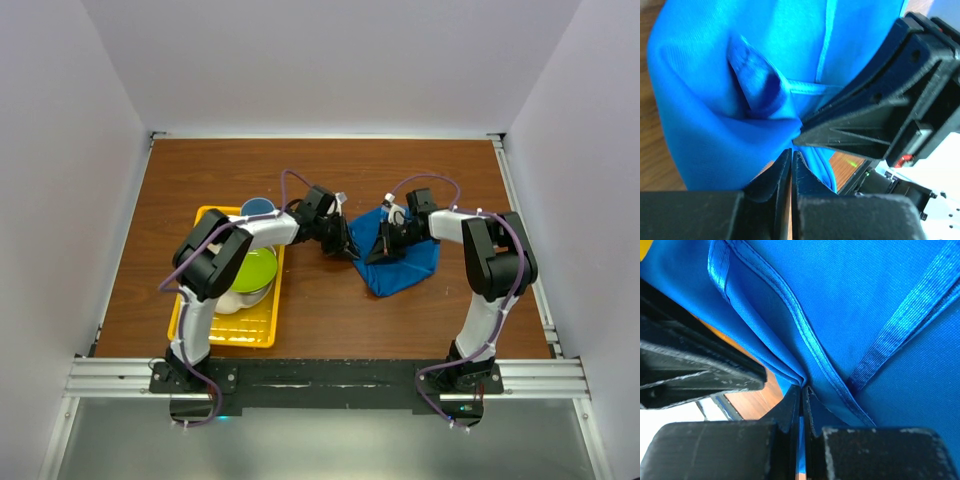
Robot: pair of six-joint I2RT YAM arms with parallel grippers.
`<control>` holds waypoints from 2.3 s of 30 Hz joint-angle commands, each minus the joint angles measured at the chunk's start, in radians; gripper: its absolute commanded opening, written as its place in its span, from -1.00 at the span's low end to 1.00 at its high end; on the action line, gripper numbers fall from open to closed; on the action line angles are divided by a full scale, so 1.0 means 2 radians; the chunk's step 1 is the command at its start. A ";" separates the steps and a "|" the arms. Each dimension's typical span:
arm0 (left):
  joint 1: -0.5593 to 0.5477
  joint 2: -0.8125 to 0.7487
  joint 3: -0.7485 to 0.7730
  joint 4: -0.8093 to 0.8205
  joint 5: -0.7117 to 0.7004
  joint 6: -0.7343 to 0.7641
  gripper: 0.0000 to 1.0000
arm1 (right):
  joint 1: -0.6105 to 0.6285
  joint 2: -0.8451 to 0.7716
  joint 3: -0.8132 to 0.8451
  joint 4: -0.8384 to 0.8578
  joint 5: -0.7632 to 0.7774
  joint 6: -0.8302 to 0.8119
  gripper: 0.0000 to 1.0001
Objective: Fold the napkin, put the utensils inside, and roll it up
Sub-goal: Roll the napkin with the utensil
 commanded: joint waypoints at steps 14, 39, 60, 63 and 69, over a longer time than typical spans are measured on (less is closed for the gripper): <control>0.006 0.072 0.039 0.002 -0.043 -0.048 -1.00 | -0.002 0.005 0.015 -0.065 0.079 -0.034 -1.00; 0.018 0.107 -0.004 -0.052 -0.042 -0.046 -1.00 | 0.195 -0.200 0.034 -0.233 0.392 -0.041 0.34; 0.027 0.116 0.000 -0.052 -0.032 -0.044 -1.00 | 0.230 -0.139 0.043 -0.256 0.477 -0.001 -0.45; 0.030 0.117 0.002 -0.054 -0.032 -0.044 -1.00 | 0.212 -0.139 0.043 -0.253 0.463 -0.005 -0.61; 0.033 0.122 0.004 -0.054 -0.031 -0.045 -1.00 | 0.172 -0.122 0.030 -0.239 0.421 -0.016 -1.00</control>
